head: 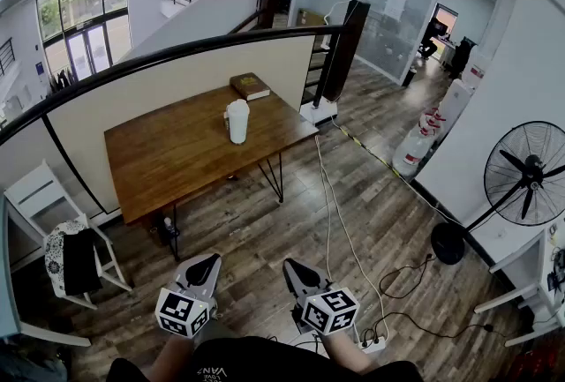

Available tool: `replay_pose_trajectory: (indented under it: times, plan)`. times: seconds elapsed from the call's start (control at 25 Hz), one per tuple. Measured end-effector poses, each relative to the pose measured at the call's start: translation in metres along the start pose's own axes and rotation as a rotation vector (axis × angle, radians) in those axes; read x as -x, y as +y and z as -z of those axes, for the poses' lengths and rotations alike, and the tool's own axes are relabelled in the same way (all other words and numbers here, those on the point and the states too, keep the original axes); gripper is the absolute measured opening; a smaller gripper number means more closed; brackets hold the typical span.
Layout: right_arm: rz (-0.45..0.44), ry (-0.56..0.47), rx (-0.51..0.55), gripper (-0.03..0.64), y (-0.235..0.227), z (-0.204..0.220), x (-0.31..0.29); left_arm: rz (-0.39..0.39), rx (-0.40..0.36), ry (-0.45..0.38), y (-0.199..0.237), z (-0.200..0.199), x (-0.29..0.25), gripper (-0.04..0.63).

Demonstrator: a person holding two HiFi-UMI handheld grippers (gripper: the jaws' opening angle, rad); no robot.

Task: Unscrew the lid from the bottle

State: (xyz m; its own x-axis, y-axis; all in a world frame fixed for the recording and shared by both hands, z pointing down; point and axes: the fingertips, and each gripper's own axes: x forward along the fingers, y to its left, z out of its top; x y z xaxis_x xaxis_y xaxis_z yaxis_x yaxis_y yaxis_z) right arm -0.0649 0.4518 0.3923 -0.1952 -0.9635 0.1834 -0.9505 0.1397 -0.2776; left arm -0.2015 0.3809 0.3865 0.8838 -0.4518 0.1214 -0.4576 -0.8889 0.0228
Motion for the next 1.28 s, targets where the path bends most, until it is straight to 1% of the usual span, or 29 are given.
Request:
replay_pose_trajectory:
  times: [0.2, 0.36, 0.48, 0.52, 0.56, 0.64, 0.68, 0.84, 1.0, 1.28]
  plan:
    - [0.003, -0.002, -0.007, 0.012, -0.005, -0.003, -0.005, 0.008, -0.007, 0.004, 0.001, -0.003, -0.007, 0.011]
    - [-0.001, -0.036, -0.05, 0.012, -0.009, -0.007, -0.014, 0.015, 0.0, -0.015, 0.008, -0.006, -0.009, 0.012]
    - [0.008, -0.056, -0.036, 0.014, -0.014, -0.013, -0.029, 0.018, 0.006, -0.022, 0.02, -0.004, -0.018, 0.013]
    - [0.008, -0.061, -0.032, 0.024, -0.015, -0.015, -0.036, 0.024, 0.013, -0.024, 0.025, -0.003, -0.022, 0.025]
    - [0.007, -0.065, -0.034, 0.057, -0.017, -0.018, -0.044, 0.031, 0.019, -0.024, 0.03, -0.002, -0.028, 0.059]
    - [0.005, -0.072, -0.045, 0.241, -0.023, -0.025, -0.062, 0.039, 0.028, -0.021, 0.044, -0.001, -0.041, 0.215]
    - [0.005, -0.074, -0.046, 0.249, -0.026, -0.028, -0.073, 0.042, 0.035, -0.019, 0.053, 0.0, -0.048, 0.236]
    - [0.012, -0.057, -0.027, 0.249, -0.034, -0.039, -0.117, 0.056, 0.065, -0.009, 0.093, 0.002, -0.072, 0.244]
    - [0.037, -0.068, -0.038, 0.249, -0.043, -0.055, -0.159, 0.088, 0.068, 0.011, 0.132, 0.002, -0.096, 0.247]
    - [0.104, -0.074, -0.065, 0.249, -0.058, -0.067, -0.222, 0.14, 0.057, 0.037, 0.196, 0.001, -0.131, 0.249]
